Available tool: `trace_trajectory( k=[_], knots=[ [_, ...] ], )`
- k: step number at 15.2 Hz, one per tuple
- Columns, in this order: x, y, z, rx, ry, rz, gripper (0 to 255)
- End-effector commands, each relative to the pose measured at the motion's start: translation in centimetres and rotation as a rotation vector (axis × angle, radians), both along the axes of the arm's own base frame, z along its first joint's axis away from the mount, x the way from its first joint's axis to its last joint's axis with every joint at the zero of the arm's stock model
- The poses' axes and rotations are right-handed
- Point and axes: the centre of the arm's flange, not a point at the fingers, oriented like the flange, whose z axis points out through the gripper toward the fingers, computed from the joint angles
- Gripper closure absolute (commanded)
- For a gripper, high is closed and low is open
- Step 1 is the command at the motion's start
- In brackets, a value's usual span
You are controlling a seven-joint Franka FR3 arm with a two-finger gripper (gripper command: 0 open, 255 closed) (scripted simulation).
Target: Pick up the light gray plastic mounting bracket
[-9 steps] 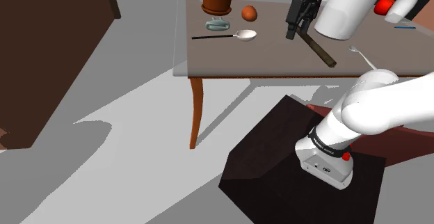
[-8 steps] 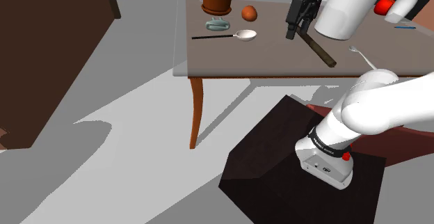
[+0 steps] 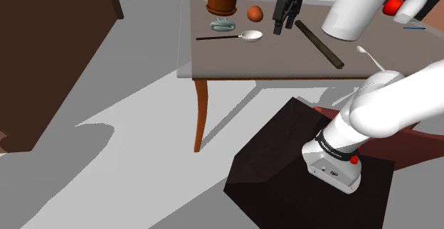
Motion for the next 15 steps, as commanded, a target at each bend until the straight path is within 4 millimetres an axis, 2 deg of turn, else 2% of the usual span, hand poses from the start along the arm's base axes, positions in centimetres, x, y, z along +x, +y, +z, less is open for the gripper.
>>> trace_trajectory(
  k=[1, 8, 15],
  knots=[
    [2.2, -0.8, -0.9, -0.008, -0.008, 0.032, 0],
    [10.4, -2.9, -2.9, -0.035, -0.036, 0.136, 0],
    [18.8, -4.2, -4.7, -0.062, -0.063, 0.241, 0]
  ],
)
